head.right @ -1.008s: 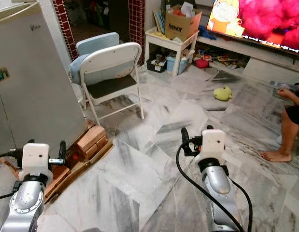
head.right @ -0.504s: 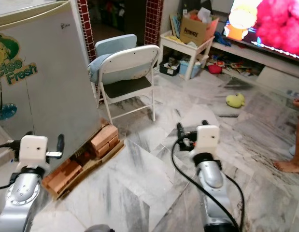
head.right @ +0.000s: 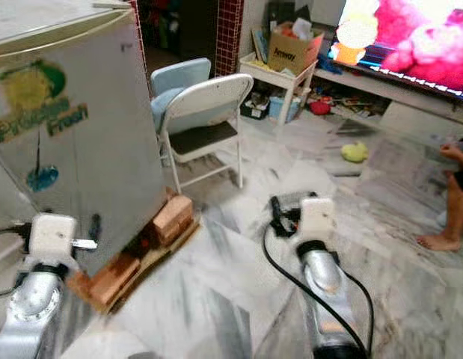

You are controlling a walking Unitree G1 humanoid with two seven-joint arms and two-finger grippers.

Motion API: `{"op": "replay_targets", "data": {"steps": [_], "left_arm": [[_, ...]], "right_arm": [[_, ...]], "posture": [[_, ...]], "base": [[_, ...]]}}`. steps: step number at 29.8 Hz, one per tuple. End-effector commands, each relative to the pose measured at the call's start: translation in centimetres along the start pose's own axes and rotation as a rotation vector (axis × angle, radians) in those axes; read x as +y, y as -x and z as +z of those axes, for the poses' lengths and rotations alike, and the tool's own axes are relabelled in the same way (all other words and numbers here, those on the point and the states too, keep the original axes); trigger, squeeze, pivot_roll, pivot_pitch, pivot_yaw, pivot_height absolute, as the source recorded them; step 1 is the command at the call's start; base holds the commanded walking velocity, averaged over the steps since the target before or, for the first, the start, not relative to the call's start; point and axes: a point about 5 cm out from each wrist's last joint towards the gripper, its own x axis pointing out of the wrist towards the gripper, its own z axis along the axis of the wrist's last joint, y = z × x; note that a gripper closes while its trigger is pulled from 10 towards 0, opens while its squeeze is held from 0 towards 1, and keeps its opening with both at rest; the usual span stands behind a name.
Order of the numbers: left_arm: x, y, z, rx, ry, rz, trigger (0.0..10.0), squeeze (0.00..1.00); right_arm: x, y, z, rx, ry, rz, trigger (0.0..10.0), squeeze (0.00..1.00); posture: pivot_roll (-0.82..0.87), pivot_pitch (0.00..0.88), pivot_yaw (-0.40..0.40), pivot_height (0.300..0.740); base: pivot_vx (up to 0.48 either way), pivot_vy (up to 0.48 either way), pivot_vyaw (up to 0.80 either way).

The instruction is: Restocking fridge

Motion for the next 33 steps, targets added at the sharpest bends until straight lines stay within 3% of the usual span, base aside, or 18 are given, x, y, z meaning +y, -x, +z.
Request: {"op": "replay_targets", "data": {"steps": [1, 27, 33], "left_arm": [[-0.79, -0.25, 0.52, -0.021, 0.014, -0.038, 10.0, 0.0], [-1.48, -0.06, 0.51, -0.026, 0.04, -0.069, 10.0, 0.0], [-1.55, -0.02, 0.46, -0.023, 0.051, -0.069, 10.0, 0.0]], "right_arm": [[-1.06, 0.16, 0.19, -0.004, 0.016, -0.03, 10.0, 0.0], [-1.07, -0.05, 0.01, 0.01, 0.027, -0.022, 10.0, 0.0], [-0.95, -0.12, 0.04, 0.009, 0.037, -0.012, 10.0, 0.0]], "posture": [[0.05, 0.0, -0.024, 0.74], [0.05, 0.0, -0.035, 0.74], [0.05, 0.0, -0.037, 0.74]], "base": [[0.0, 0.465, 0.0], [0.0, 0.464, 0.0], [0.0, 0.465, -0.76]]}}
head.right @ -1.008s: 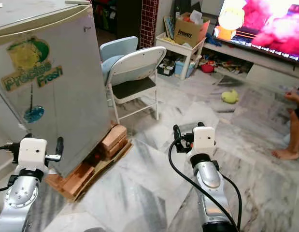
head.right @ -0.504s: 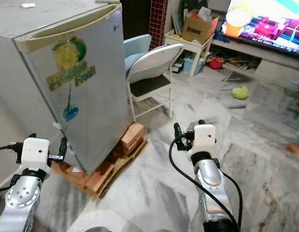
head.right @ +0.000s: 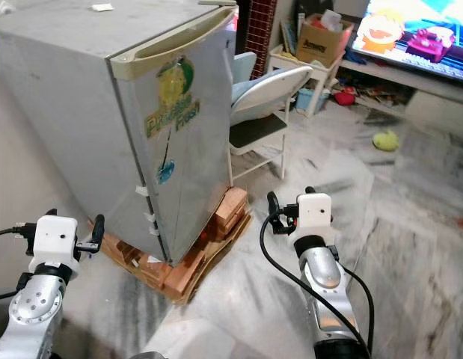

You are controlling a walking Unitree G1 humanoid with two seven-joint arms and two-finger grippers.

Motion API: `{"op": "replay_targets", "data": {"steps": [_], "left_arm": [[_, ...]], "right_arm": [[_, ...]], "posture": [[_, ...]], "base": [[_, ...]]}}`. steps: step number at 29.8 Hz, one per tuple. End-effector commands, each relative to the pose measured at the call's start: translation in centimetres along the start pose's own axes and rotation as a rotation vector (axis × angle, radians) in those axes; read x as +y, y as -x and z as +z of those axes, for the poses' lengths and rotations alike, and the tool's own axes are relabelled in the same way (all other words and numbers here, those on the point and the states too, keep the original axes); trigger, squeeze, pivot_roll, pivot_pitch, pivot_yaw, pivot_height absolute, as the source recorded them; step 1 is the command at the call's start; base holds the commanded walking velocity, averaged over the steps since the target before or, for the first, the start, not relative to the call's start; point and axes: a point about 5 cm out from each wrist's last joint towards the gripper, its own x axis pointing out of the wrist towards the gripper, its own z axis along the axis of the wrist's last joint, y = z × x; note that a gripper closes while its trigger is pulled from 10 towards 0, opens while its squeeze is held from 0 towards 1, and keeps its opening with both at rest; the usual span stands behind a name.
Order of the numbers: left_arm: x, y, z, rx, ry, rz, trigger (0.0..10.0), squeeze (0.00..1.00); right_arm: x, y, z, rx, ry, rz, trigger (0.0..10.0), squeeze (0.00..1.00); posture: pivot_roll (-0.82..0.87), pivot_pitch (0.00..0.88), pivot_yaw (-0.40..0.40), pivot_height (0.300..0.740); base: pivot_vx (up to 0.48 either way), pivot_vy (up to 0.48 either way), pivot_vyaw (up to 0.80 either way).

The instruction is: Restocking fridge

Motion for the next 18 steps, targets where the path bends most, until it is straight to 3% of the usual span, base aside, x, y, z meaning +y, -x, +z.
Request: {"op": "replay_targets", "data": {"steps": [1, 4, 13, 18], "left_arm": [[0.63, -0.07, 0.15, -0.006, -0.009, 0.007, 10.0, 0.0], [0.6, -0.07, 0.17, -0.009, 0.003, 0.007, 10.0, 0.0], [0.12, -0.13, 0.77, -0.057, -0.012, -0.037, 10.0, 0.0], [0.2, -0.31, 0.9, -0.063, 0.028, -0.036, 10.0, 0.0]], "right_arm": [[0.21, -0.37, 0.8, -0.032, 0.002, 0.002, 10.0, 0.0], [0.26, -0.38, 0.81, -0.031, 0.001, 0.004, 10.0, 0.0], [0.32, -0.45, 0.87, -0.035, 0.001, 0.005, 10.0, 0.0], [0.45, -0.52, 0.91, -0.035, -0.002, 0.008, 10.0, 0.0]], "posture": [[0.05, 0.0, -0.037, 0.74], [0.05, 0.0, -0.036, 0.74], [0.05, 0.0, -0.038, 0.74], [0.05, 0.0, -0.039, 0.74]], "base": [[0.0, 0.465, -0.8], [0.0, 0.465, -0.8], [0.0, 0.0, -0.8], [0.0, 0.0, -0.8]]}}
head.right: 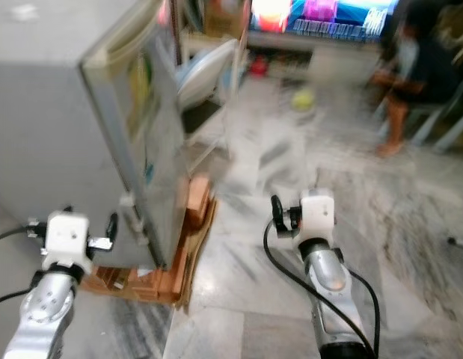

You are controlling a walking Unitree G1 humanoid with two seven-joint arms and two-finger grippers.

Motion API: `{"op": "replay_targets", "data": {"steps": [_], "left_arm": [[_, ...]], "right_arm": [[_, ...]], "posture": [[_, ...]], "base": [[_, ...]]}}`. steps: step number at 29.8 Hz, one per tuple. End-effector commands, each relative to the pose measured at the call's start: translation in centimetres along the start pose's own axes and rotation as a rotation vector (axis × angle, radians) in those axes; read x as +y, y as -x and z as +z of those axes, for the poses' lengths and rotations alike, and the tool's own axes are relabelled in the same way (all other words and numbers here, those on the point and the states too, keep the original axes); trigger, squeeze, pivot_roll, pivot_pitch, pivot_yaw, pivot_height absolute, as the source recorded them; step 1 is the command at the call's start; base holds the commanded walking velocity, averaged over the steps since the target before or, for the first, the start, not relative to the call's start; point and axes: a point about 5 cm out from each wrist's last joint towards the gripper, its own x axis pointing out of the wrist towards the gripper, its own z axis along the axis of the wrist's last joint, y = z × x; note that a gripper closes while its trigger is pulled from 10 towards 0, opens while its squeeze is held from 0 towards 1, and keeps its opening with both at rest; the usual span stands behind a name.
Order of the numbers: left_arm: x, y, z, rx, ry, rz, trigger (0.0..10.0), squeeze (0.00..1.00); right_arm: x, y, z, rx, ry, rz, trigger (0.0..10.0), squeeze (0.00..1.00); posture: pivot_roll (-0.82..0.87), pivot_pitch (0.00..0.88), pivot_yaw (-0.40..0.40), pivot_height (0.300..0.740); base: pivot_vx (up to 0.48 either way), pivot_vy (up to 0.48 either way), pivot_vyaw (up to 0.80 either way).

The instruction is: Restocking fridge

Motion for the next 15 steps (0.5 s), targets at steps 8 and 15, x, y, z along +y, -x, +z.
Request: {"op": "replay_targets", "data": {"steps": [8, 15], "left_arm": [[0.17, -0.38, 0.38, -0.014, 0.027, -0.004, 10.0, 0.0], [-0.14, -0.65, 0.58, -0.022, 0.031, -0.023, 10.0, 0.0]], "right_arm": [[-0.23, -0.24, 0.51, -0.015, 0.009, -0.01, 10.0, 0.0], [-0.36, -0.24, 0.62, -0.021, 0.01, -0.012, 10.0, 0.0]], "posture": [[0.04, 0.0, -0.037, 0.74], [0.03, 0.0, -0.036, 0.74]], "base": [[0.0, 0.0, -0.8], [0.0, 0.0, -0.57]]}}
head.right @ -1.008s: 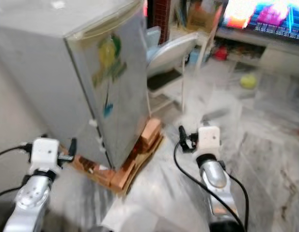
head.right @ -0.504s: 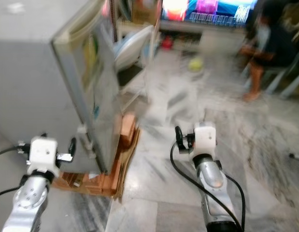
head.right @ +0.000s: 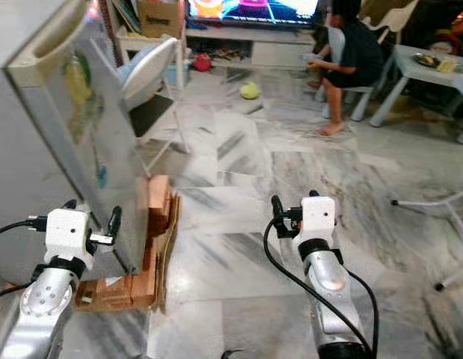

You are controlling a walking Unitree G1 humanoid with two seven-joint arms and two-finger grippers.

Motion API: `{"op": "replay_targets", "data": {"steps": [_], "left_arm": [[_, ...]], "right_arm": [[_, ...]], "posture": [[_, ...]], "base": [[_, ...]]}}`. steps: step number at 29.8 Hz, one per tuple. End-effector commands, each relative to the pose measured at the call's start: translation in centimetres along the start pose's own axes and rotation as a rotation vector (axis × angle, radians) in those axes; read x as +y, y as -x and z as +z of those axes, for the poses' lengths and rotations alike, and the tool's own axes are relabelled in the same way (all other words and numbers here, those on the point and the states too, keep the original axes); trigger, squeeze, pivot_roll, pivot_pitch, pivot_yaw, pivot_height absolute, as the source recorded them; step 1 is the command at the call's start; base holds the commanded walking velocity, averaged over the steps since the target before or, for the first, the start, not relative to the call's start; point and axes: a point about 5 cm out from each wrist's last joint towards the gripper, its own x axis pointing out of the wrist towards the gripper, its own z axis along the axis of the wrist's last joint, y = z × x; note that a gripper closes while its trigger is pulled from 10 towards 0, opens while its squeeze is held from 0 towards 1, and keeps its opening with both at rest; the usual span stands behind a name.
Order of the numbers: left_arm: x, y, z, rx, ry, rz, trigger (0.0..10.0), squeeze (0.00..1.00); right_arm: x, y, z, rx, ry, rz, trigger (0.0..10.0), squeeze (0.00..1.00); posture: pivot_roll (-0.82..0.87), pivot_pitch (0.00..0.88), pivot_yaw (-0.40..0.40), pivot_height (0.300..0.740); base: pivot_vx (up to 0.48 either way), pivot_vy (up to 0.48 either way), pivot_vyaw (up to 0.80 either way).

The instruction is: Restocking fridge

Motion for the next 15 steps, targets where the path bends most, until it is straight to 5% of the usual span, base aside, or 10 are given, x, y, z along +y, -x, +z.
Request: {"op": "replay_targets", "data": {"steps": [1, 15], "left_arm": [[0.01, -0.08, 0.01, 0.001, 0.003, -0.002, 10.0, 0.0], [-0.24, 0.01, -0.05, 0.005, 0.02, -0.025, 10.0, 0.0]], "right_arm": [[-0.11, -0.28, 0.63, -0.022, 0.005, -0.006, 10.0, 0.0], [-0.14, -0.24, 0.66, -0.024, 0.01, -0.004, 10.0, 0.0]], "posture": [[0.03, 0.0, -0.036, 0.74], [0.03, 0.005, -0.037, 0.74]], "base": [[0.0, 0.0, 0.0], [0.075, 0.0, 0.0]]}}
